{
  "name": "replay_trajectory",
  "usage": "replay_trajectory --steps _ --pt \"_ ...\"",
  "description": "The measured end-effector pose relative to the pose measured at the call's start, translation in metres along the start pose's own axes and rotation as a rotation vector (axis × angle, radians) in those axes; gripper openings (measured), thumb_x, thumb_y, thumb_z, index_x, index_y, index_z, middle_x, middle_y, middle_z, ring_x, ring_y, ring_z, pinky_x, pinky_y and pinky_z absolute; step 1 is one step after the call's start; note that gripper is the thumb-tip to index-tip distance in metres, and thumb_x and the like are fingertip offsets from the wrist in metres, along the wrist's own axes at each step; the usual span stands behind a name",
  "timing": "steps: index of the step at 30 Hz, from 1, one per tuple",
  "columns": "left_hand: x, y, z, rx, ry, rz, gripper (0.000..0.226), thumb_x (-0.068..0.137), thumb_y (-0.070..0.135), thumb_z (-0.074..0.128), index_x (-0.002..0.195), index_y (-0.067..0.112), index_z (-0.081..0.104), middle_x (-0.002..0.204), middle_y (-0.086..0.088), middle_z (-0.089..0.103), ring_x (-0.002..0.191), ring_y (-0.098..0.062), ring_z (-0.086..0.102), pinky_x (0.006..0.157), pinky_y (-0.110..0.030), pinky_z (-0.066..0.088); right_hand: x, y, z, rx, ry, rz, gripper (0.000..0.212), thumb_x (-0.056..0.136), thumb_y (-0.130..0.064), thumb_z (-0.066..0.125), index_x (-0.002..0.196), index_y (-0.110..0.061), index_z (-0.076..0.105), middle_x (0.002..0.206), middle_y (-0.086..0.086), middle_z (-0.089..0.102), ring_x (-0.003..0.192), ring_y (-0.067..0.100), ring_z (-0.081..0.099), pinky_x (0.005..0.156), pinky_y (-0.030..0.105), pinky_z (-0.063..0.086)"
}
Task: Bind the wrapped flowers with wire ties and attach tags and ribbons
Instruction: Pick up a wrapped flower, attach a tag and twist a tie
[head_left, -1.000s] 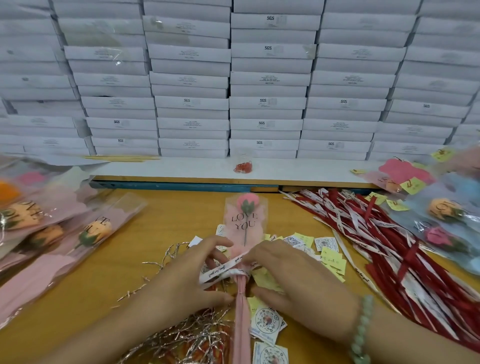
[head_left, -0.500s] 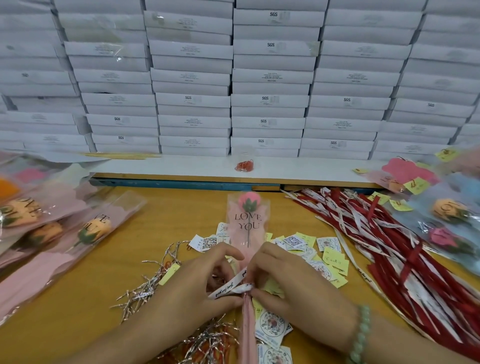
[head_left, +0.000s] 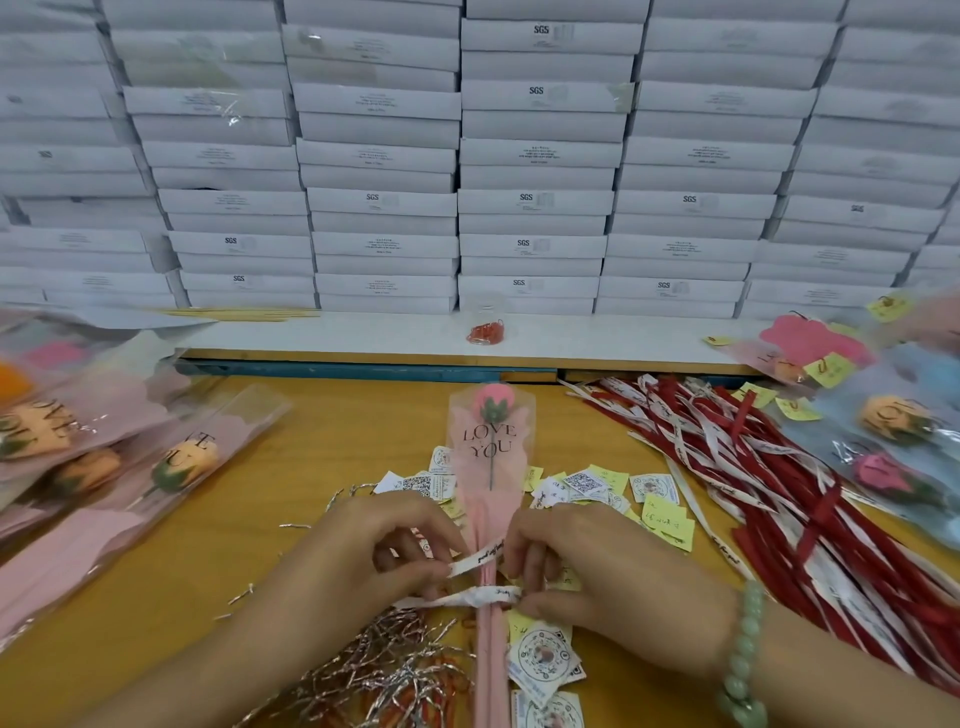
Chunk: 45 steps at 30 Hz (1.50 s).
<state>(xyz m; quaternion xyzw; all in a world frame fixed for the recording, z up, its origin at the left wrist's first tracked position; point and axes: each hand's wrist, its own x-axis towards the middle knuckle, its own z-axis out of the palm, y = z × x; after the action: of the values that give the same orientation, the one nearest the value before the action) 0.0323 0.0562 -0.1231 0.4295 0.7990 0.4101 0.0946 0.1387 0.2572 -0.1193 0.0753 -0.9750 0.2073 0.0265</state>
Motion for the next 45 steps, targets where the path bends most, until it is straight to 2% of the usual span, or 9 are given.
replay_trajectory --steps 8,11,20,27,31,35,38,41,45 --pt "0.003 0.007 -0.028 0.229 0.071 -0.028 0.024 0.089 0.013 0.069 0.078 0.034 0.063 0.062 0.036 0.059 0.040 -0.001 0.052 0.045 -0.014 0.040 0.000 -0.004 -0.012 -0.221 0.007 -0.046 0.009 0.092 -0.038 0.060 0.094 -0.030 0.062 0.085 -0.017 0.059 0.083 0.002 0.051 0.067 0.016 0.030" --pt "0.004 0.007 -0.033 0.440 0.048 -0.007 0.027 0.089 0.019 0.068 0.079 0.041 0.057 0.076 0.046 0.053 0.057 0.008 0.054 0.050 -0.012 0.041 0.000 -0.006 -0.019 -0.326 -0.005 -0.059 0.011 0.095 -0.040 0.055 0.096 -0.030 0.058 0.092 -0.012 0.063 0.085 0.006 0.054 0.068 0.023 0.027" --pt "0.005 -0.010 -0.029 0.651 -0.033 0.000 0.019 0.096 0.025 0.057 0.089 0.041 0.051 0.089 0.026 0.053 0.087 0.022 0.043 0.064 -0.011 0.041 -0.008 -0.003 -0.034 -0.512 -0.149 0.000 0.014 0.096 -0.041 0.049 0.091 -0.028 0.051 0.086 -0.011 0.059 0.077 0.012 0.051 0.071 0.028 0.038" --pt "0.003 -0.009 -0.031 0.741 -0.008 -0.089 0.028 0.094 0.019 0.056 0.104 0.044 0.046 0.108 0.023 0.044 0.075 -0.002 0.054 0.065 -0.020 0.047 -0.015 -0.006 -0.040 -0.600 -0.232 0.109 0.012 0.096 -0.024 0.045 0.097 -0.026 0.057 0.101 -0.006 0.061 0.090 0.018 0.059 0.078 0.029 0.045" --pt "0.002 -0.008 -0.025 0.906 0.017 0.018 0.055 0.090 0.007 0.050 0.129 0.044 0.037 0.139 0.019 0.022 0.104 -0.003 0.042 0.070 -0.021 0.050 -0.019 -0.009 -0.043 -0.679 -0.164 0.189 0.017 0.095 -0.022 0.041 0.097 -0.020 0.057 0.099 -0.003 0.054 0.084 0.020 0.059 0.070 0.030 0.047" --pt "-0.002 0.004 -0.008 0.670 -0.063 0.212 0.029 0.098 0.027 0.047 0.122 0.045 0.049 0.124 0.031 0.038 0.120 0.009 0.030 0.095 -0.016 0.037 -0.019 -0.014 -0.043 -0.613 -0.105 0.164 0.016 0.095 -0.028 0.039 0.093 -0.021 0.054 0.092 -0.006 0.046 0.077 0.016 0.050 0.066 0.029 0.044" --pt "-0.007 0.011 0.010 0.531 -0.170 0.195 0.026 0.094 0.056 0.045 0.117 0.045 0.048 0.108 0.031 0.040 0.108 0.013 0.035 0.087 -0.010 0.035 -0.020 -0.017 -0.047 -0.508 -0.124 0.131 0.012 0.095 -0.031 0.041 0.089 -0.026 0.050 0.085 -0.009 0.051 0.080 0.012 0.050 0.072 0.029 0.046" --pt "-0.006 0.012 0.017 0.475 -0.194 0.124 0.024 0.094 0.046 0.056 0.117 0.049 0.048 0.106 0.030 0.038 0.100 0.011 0.044 0.087 -0.011 0.039 -0.024 -0.015 -0.055 -0.518 -0.155 0.139 0.005 0.096 -0.035 0.045 0.092 -0.034 0.049 0.075 -0.015 0.046 0.079 0.005 0.048 0.071 0.023 0.040" --pt "-0.006 0.011 0.014 0.442 -0.134 0.102 0.018 0.092 0.054 0.042 0.103 0.046 0.054 0.098 0.026 0.044 0.097 0.011 0.042 0.081 -0.008 0.036 -0.030 -0.006 -0.060 -0.672 -0.197 0.200 0.013 0.096 -0.037 0.050 0.107 -0.032 0.055 0.091 -0.013 0.052 0.092 0.011 0.056 0.074 0.024 0.037"
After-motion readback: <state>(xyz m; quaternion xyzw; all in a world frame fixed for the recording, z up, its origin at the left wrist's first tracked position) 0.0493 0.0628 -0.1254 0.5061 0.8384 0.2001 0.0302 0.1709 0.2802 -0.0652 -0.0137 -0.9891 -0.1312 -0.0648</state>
